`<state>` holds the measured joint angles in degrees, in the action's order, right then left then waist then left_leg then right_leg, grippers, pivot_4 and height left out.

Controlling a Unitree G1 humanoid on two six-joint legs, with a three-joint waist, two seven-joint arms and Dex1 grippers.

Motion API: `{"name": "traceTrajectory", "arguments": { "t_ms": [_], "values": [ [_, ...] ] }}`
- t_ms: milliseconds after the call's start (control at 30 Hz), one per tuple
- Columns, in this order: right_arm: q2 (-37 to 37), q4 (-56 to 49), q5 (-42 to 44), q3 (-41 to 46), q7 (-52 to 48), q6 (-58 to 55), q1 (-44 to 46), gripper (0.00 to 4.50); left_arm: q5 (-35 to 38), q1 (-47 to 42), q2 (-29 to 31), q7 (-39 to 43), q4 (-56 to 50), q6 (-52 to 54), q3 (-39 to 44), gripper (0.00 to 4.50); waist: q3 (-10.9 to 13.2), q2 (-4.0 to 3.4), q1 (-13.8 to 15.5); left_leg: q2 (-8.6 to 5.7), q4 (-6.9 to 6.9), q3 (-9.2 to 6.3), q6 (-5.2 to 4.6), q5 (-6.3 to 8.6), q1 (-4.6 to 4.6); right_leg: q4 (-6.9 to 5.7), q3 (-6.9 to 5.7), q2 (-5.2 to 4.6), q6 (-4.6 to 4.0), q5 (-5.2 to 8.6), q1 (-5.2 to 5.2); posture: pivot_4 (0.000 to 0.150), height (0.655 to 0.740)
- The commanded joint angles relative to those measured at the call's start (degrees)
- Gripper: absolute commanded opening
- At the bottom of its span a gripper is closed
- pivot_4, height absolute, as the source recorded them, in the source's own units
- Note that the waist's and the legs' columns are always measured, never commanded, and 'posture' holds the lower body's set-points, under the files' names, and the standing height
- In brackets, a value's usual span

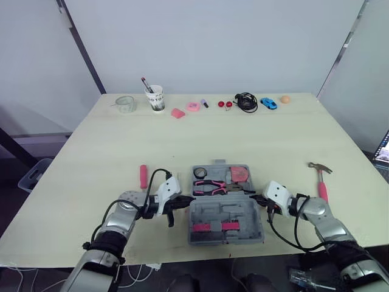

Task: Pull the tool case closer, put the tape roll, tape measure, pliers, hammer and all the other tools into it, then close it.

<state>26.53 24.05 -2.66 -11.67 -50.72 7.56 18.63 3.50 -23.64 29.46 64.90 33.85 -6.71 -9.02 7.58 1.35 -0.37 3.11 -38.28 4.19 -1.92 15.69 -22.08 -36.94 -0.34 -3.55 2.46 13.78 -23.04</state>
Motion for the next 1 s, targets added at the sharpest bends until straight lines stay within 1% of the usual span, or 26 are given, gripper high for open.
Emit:
{"name": "traceTrajectory", "arguments": {
  "t_ms": [33,267,367,433,567,733,900,1000],
  "values": [
    [1.39,-2.76,1.79,1.97,-0.06,0.38,-0.64,0.00,-0.16,0.66,1.07,-0.18,-1.95,0.35,0.24,0.11,0.00,0.00,-0.10,0.00,0.00,0.00,0.00,0.00,0.00,0.00,0.00,0.00,0.00,0.00,0.00,0.150,0.7400],
    [2.28,-5.15,4.34,4.42,0.66,-0.65,-2.47,0.00,1.12,1.71,2.80,0.25,-5.64,1.42,1.24,0.11,0.03,-0.01,-0.38,0.01,0.05,-0.02,0.00,0.00,-0.01,0.01,0.00,0.00,0.00,0.00,-0.02,0.150,0.7400],
    [1.99,-7.90,7.70,7.09,1.31,-3.00,-3.73,0.00,6.41,3.01,2.67,0.32,-10.62,5.79,4.59,0.11,0.06,-0.03,-0.35,0.03,0.06,-0.07,0.00,0.00,-0.02,0.02,0.01,0.00,0.01,0.00,-0.05,0.150,0.7400],
    [1.39,-10.28,10.31,8.92,1.85,-5.33,-4.57,0.00,8.23,4.34,3.06,0.18,-13.91,7.16,5.92,0.11,0.08,-0.06,-0.34,0.07,0.06,-0.12,0.00,0.00,-0.07,0.03,0.01,-0.02,0.02,-0.01,-0.08,0.150,0.7400],
    [1.35,-15.88,14.62,12.23,2.71,-8.24,-7.20,0.00,12.56,9.31,4.84,0.18,-22.44,10.07,9.54,0.11,0.11,-0.08,-0.32,0.16,0.09,-0.19,0.00,0.01,-0.08,0.08,0.04,-0.07,0.02,-0.01,-0.09,0.150,0.7400],
    [2.90,-20.17,18.11,17.54,3.74,-9.06,-12.55,0.00,17.48,15.76,6.56,-3.18,-30.36,14.03,16.22,0.11,0.15,-0.11,-0.19,0.15,0.11,-0.20,0.00,0.01,-0.06,0.12,0.02,-0.15,-0.09,0.05,-0.08,0.150,0.7400],
    [4.88,-21.77,20.20,22.40,4.25,-8.67,-18.41,0.00,20.11,23.39,8.58,-3.83,-34.94,15.38,20.82,0.11,0.16,-0.13,-0.25,0.16,0.18,-0.15,0.00,0.02,-0.03,0.16,0.05,-0.18,-0.14,0.09,-0.09,0.150,0.7400],
    [5.65,-22.15,21.89,27.16,5.14,-8.07,-23.22,0.00,22.07,28.37,8.48,-5.29,-35.55,15.18,25.52,0.11,0.19,-0.13,-0.21,0.16,0.19,-0.15,0.00,0.02,0.00,0.15,0.05,-0.21,-0.14,0.09,-0.09,0.150,0.7400]
  ]
}}
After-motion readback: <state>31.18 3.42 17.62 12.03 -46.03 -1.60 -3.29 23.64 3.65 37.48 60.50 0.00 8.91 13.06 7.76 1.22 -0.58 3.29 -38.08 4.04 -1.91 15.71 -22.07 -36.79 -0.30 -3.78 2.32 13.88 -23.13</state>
